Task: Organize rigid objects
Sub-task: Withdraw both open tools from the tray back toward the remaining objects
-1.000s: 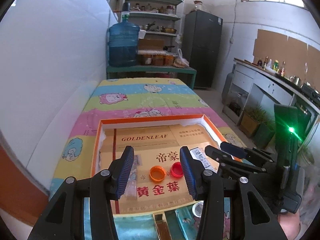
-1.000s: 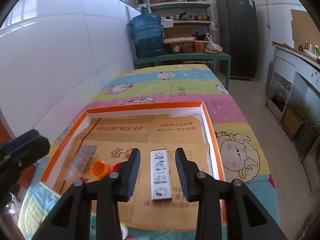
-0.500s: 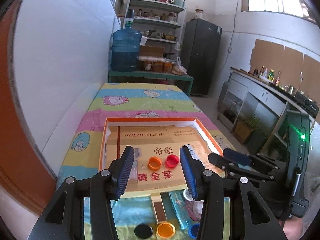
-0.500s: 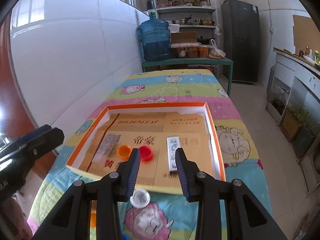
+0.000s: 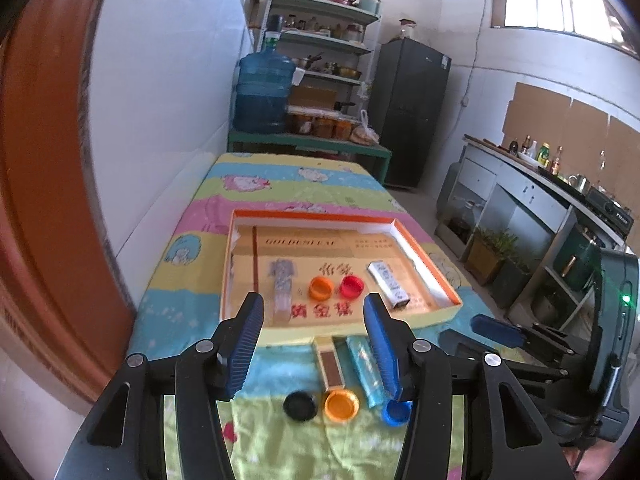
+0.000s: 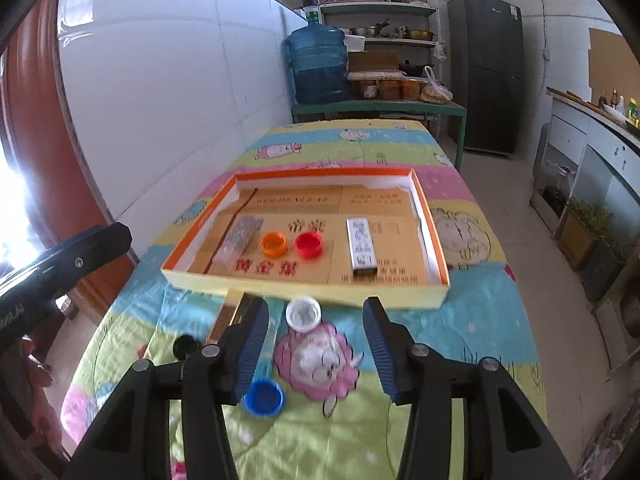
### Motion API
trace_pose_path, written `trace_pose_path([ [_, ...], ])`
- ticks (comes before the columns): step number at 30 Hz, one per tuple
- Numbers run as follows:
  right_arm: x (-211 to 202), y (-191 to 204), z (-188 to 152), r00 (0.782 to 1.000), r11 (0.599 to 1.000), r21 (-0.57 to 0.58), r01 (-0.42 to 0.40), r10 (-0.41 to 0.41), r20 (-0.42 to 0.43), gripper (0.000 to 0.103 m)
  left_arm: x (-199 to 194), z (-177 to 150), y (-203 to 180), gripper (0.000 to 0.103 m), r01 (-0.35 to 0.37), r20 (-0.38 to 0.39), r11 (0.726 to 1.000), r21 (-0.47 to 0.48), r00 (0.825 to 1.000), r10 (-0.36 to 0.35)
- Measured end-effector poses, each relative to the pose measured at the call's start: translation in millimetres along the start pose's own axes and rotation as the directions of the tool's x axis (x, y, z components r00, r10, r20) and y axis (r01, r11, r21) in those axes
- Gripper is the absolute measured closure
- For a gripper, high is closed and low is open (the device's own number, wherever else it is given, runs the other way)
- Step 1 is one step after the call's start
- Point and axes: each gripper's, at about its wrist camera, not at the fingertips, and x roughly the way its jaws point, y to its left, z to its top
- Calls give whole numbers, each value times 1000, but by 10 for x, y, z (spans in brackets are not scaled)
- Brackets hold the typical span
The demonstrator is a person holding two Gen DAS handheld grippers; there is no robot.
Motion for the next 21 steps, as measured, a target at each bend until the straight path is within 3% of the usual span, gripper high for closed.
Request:
trace_pose_path([
  [8, -161, 53, -230, 1000, 1000, 0, 4, -4, -5, 54, -154, -142, 77, 49, -31, -2, 999, -10, 1000, 31],
  [13, -236, 127, -343, 1000, 1000, -26, 3, -3, -5, 54, -235, -233, 132, 49, -3, -6, 999, -40, 1000, 2],
  [21, -109, 275, -520, 998, 997, -64, -32, 29, -51, 54, -179, -390, 181, 49, -10, -45, 999, -52, 999, 7],
])
